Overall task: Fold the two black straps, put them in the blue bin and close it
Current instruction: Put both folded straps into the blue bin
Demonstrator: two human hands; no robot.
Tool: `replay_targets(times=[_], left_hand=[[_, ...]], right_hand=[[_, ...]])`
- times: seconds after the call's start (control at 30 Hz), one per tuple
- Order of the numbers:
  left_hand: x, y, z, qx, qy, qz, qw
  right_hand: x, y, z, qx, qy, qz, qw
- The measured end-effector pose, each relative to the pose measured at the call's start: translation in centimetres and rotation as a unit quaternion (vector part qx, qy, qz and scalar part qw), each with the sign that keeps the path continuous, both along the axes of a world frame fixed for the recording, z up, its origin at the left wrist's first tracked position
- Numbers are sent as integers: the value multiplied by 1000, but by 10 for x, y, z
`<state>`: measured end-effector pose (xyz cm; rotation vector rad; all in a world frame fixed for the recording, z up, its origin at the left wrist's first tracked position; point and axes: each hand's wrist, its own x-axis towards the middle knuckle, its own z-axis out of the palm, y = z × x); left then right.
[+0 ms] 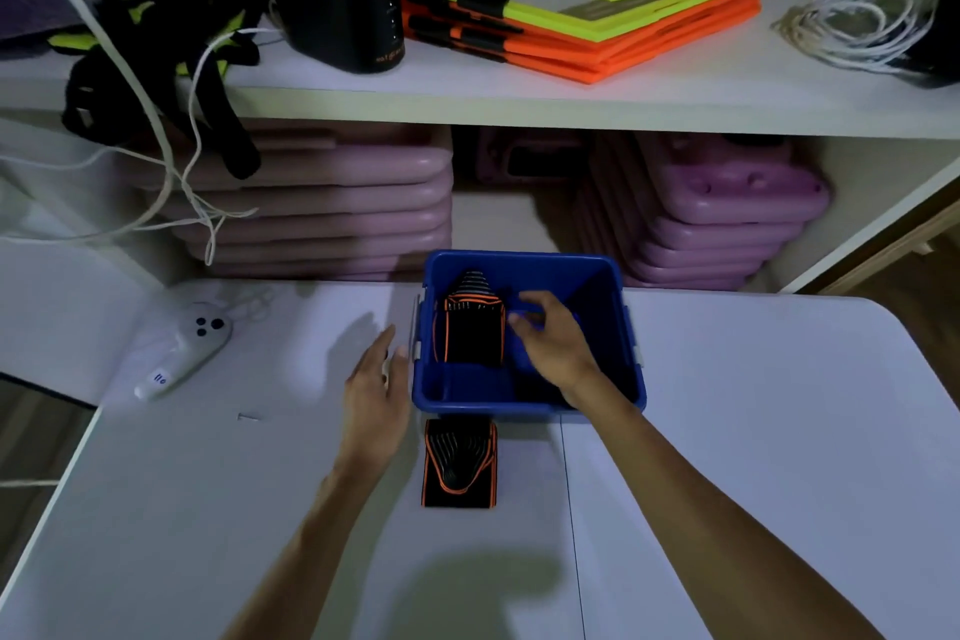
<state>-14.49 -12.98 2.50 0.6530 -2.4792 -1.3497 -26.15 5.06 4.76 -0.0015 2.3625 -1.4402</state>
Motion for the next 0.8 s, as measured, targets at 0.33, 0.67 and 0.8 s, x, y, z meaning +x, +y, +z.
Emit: replay_targets(times=[0.33,0.67,0.8], left_hand=[[61,26,-38,63,-99,-10,993],[62,43,-37,144,-130,0,981],[72,48,-37,177,-119,22,977]], right_hand=[[152,22,5,-38,149,-52,987],[153,-8,-48,-11,-103,-101,989],[162,-7,-45,-19,-112,-117,987]])
